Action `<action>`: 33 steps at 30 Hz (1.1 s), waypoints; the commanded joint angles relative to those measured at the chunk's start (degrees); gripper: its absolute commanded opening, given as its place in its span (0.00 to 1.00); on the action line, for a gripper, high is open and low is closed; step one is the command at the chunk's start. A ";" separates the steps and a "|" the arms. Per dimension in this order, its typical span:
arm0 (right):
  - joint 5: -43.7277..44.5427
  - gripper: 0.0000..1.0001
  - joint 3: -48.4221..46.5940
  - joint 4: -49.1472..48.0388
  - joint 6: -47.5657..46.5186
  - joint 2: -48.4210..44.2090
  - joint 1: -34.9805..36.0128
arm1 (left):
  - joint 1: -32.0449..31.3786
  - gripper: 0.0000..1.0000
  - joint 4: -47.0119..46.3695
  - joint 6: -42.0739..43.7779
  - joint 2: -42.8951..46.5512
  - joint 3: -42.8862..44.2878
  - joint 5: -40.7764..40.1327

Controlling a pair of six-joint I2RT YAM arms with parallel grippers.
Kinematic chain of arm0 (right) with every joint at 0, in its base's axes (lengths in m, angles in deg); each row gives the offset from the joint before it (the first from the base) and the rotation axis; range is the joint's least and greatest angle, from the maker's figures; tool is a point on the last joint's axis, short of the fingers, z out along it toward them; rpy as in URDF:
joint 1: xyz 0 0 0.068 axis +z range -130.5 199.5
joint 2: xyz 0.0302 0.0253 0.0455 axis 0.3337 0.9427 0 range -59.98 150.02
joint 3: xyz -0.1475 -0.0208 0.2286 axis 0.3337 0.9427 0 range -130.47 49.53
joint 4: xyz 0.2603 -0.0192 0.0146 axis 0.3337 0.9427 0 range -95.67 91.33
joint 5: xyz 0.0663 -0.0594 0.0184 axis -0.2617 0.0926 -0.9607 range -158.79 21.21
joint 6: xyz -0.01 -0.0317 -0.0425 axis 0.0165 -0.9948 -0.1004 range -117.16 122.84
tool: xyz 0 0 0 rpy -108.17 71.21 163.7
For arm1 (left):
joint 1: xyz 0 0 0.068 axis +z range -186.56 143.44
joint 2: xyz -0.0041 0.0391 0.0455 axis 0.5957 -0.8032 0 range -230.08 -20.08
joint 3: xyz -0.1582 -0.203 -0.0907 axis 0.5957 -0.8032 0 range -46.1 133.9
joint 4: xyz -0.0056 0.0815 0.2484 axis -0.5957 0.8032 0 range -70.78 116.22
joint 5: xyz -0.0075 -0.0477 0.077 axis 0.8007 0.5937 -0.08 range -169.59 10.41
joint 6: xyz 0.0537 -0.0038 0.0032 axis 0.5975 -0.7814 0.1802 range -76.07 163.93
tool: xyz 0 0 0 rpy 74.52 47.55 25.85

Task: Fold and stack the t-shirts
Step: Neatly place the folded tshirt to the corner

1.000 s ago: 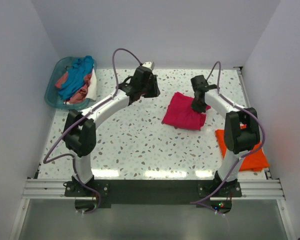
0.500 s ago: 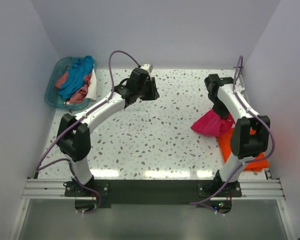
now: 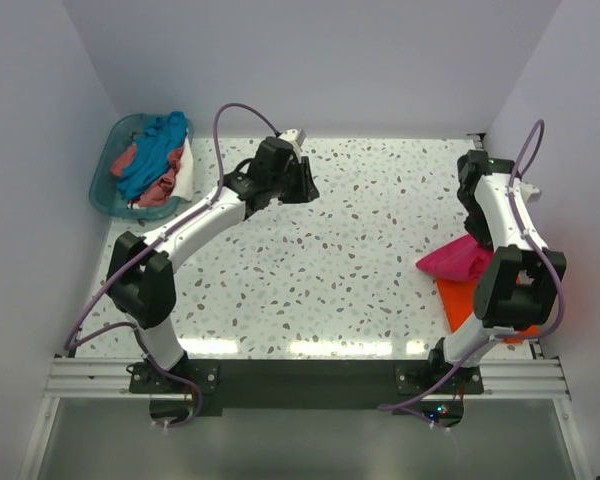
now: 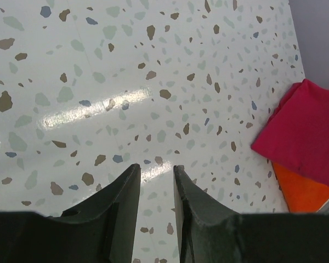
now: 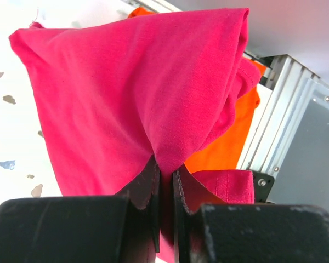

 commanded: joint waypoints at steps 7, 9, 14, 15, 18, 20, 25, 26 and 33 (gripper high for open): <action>3.40 0.00 -5.18 3.44 -2.95 -3.83 -2.77 | 0.16 0.35 -1.38 0.10 3.21 -0.59 1.35; 3.31 0.00 -5.88 3.62 -3.21 -4.19 -2.68 | 0.25 0.35 -1.47 0.10 3.21 -0.68 1.44; 4.36 0.00 -7.81 5.64 -2.86 -5.06 -2.86 | 0.16 0.35 -1.55 0.10 3.13 -0.77 1.62; 4.28 0.00 -7.99 5.90 -2.60 -5.33 -2.86 | 0.16 0.35 -1.55 0.10 3.21 -0.77 1.62; 4.89 0.00 -7.73 5.99 -2.60 -6.82 -2.94 | 0.16 0.35 -1.64 0.19 3.30 -0.85 1.62; 5.42 0.00 -7.64 6.43 -2.68 -7.26 -2.94 | 0.16 0.35 -1.64 0.19 3.30 -0.94 1.70; 5.50 0.00 -5.97 7.57 -2.07 -9.89 -2.94 | 0.07 0.35 -1.82 0.19 3.30 -1.29 2.06; 5.94 0.00 -5.53 8.45 -1.72 -10.51 -2.94 | 0.16 0.35 -1.82 0.19 3.39 -1.38 2.14; 4.81 0.72 2.53 11.09 -0.04 -18.06 -3.21 | -0.37 0.36 -2.34 0.10 2.95 -1.82 3.55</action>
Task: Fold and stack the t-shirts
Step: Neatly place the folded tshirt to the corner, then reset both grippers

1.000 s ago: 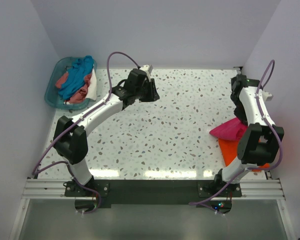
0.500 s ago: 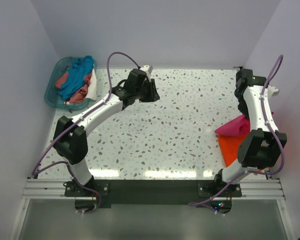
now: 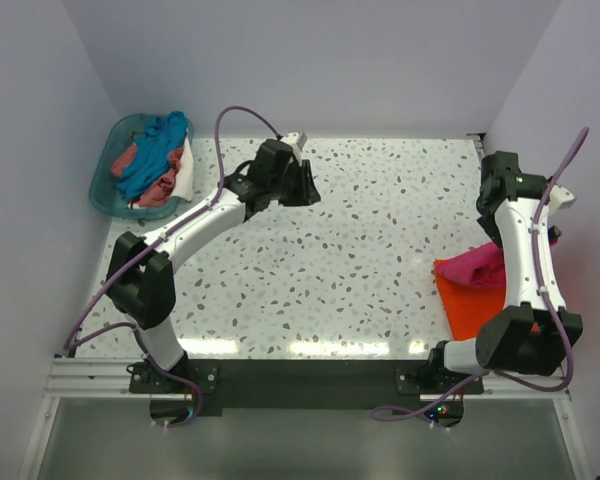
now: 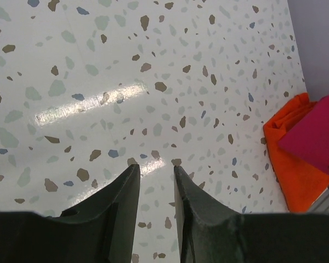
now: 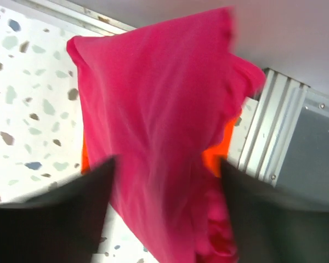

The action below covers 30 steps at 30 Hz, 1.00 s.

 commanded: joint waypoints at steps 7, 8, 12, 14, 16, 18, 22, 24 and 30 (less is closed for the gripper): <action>-3.31 0.99 8.00 3.69 -5.58 -15.78 -0.41 | -1.49 0.40 -3.73 -0.80 2.31 -2.02 2.70; -4.97 0.99 9.13 1.67 -6.98 -18.40 -0.32 | -1.66 0.40 -3.73 -0.80 2.40 -2.20 2.70; -15.34 0.99 13.88 -10.02 -16.55 -24.83 -0.32 | -1.67 0.40 -3.91 -0.54 3.37 -3.25 1.74; -22.28 0.99 16.07 -15.65 -18.77 -26.42 -0.32 | -1.67 0.41 -3.64 -0.28 4.07 -3.52 1.21; -27.37 0.99 17.31 -20.30 -21.41 -27.48 -0.23 | -1.67 0.41 -3.38 -0.19 4.42 -3.78 0.95; -34.67 0.99 19.25 -23.30 -22.64 -27.40 0.03 | -1.58 0.41 -3.38 0.08 5.12 -4.31 0.68; -38.39 0.99 21.62 -29.62 -22.47 -24.77 4.76 | -1.67 0.42 -3.82 0.25 7.14 -7.02 -0.19; -34.62 0.99 21.98 -32.18 -21.42 -23.62 12.38 | -1.40 0.43 -3.91 0.51 8.90 -8.43 -1.34; -29.17 0.99 20.31 -38.50 -19.22 -15.72 30.16 | 0.18 0.44 -5.49 -0.01 15.66 -16.43 -3.53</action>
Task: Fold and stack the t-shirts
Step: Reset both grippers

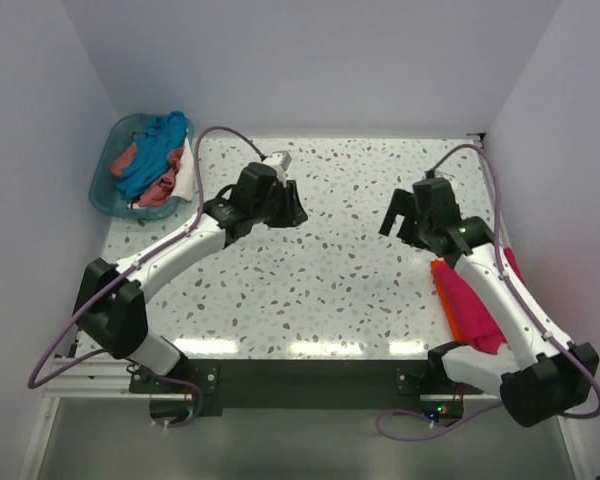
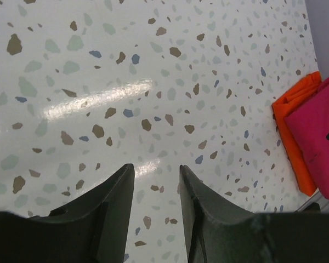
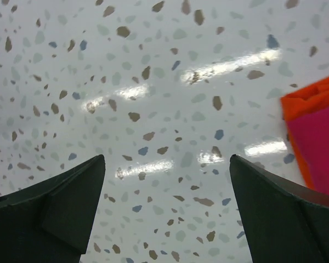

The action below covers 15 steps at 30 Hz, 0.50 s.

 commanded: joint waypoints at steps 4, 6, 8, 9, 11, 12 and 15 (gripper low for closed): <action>3.11 0.99 -0.72 -12.66 0.30 5.64 15.16 | 1.41 0.45 -3.74 0.58 9.77 -10.31 -4.86; 2.85 0.99 -0.10 -15.64 0.04 7.22 17.81 | 1.32 0.45 -4.62 0.41 13.11 -13.49 -6.17; 2.76 0.99 1.30 -17.41 -0.49 7.75 21.24 | 1.32 0.45 -4.97 -0.03 16.44 -17.97 -7.14; 2.58 0.99 1.92 -19.24 -0.92 7.84 22.12 | 1.32 0.45 -4.98 -0.12 17.68 -19.38 -7.50; 1.36 0.99 4.02 -20.57 -1.54 7.40 23.45 | 1.32 0.47 -5.15 -0.30 21.09 -22.90 -8.73; 0.66 0.99 4.82 -21.89 -1.81 6.36 23.36 | 1.40 0.47 -4.98 -0.30 21.99 -23.69 -8.99; 1.26 0.99 7.46 -22.43 -2.33 4.42 23.36 | 1.41 0.47 -4.10 0.23 24.19 -25.37 -9.69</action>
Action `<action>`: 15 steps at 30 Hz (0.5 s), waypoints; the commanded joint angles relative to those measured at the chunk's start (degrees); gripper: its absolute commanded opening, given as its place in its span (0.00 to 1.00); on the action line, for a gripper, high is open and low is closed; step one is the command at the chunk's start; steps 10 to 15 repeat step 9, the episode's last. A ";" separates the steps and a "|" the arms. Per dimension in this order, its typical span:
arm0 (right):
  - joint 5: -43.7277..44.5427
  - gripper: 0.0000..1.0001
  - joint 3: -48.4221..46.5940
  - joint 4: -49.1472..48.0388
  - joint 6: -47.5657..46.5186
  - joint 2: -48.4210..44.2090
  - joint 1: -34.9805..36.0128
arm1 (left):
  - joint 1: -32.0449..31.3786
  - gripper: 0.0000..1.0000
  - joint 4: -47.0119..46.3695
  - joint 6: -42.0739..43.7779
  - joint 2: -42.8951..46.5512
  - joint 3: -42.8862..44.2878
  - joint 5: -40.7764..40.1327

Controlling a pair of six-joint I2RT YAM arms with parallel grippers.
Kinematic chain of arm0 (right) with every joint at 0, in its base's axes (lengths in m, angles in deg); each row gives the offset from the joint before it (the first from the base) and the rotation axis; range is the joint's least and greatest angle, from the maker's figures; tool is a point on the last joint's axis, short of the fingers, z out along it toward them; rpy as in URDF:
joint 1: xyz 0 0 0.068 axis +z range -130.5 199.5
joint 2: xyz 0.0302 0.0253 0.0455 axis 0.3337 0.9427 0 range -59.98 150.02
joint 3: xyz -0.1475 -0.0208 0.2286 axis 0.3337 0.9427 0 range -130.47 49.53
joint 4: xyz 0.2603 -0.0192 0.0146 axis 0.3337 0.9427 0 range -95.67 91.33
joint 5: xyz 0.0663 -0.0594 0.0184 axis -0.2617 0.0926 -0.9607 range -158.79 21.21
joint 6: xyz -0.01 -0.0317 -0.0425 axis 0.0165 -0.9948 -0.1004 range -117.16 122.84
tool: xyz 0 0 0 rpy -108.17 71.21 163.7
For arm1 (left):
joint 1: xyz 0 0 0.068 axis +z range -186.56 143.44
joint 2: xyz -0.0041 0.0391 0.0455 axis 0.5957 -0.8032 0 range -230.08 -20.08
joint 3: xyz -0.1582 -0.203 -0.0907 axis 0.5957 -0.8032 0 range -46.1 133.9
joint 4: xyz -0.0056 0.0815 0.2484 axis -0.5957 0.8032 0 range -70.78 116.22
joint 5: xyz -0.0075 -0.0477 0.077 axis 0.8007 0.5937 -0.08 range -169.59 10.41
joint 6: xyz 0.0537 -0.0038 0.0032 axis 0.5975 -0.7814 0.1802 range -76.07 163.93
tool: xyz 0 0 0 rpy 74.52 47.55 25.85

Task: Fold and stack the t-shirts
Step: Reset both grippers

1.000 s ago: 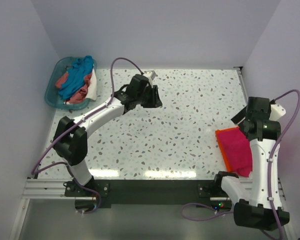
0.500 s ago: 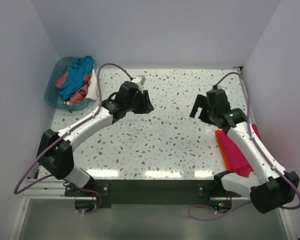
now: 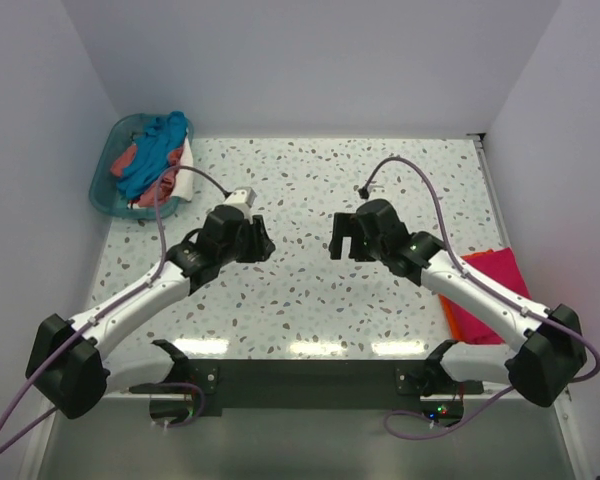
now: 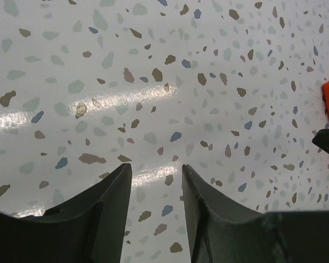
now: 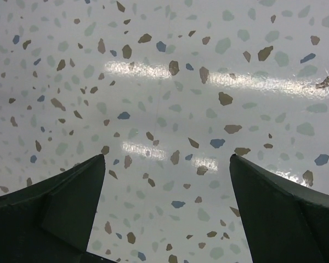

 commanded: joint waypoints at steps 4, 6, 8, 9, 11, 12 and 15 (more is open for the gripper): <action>2.49 0.99 2.77 -4.64 -2.49 -6.33 -0.07 | 0.14 0.47 -1.16 0.82 3.80 -1.24 -3.03; 2.41 0.99 2.94 -4.81 -2.58 -6.86 -0.15 | 0.14 0.47 -1.08 0.91 3.89 -1.07 -3.03; 2.84 0.99 2.77 -4.37 -2.23 -7.13 -0.07 | 0.05 0.47 -0.81 1.08 3.98 -1.07 -3.12; 3.45 0.99 2.77 -3.94 -2.06 -7.21 0.02 | 0.14 0.47 -0.64 1.17 4.07 -0.80 -3.03; 3.45 0.99 2.77 -3.94 -2.06 -7.21 0.02 | 0.14 0.47 -0.64 1.17 4.07 -0.80 -3.03; 3.45 0.99 2.77 -3.94 -2.06 -7.21 0.02 | 0.14 0.47 -0.64 1.17 4.07 -0.80 -3.03; 3.45 0.99 2.77 -3.94 -2.06 -7.21 0.02 | 0.14 0.47 -0.64 1.17 4.07 -0.80 -3.03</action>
